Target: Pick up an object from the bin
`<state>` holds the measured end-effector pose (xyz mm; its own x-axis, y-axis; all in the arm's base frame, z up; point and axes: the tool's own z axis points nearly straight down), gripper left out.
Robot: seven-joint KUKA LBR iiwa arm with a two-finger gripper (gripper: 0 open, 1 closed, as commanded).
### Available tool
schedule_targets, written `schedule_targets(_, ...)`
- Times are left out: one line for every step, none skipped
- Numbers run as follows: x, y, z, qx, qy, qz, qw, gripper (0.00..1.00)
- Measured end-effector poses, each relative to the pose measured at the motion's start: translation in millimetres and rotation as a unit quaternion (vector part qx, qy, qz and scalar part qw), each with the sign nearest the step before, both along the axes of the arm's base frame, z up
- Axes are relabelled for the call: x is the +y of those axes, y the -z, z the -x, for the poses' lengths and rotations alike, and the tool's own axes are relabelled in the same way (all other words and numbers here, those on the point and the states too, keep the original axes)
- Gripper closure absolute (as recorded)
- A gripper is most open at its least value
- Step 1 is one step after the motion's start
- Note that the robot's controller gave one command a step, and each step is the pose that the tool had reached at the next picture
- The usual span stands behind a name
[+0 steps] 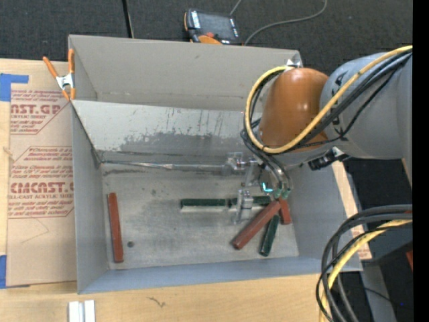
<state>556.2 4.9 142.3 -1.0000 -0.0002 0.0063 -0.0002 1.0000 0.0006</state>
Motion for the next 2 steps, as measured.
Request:
schedule_targets(49.7,77.1,-0.3,-0.0006,-0.035,-0.001,0.9994,0.0)
schedule_targets(47.5,71.7,-2.7,-0.0039,-0.034,-0.001,0.9994,1.0)
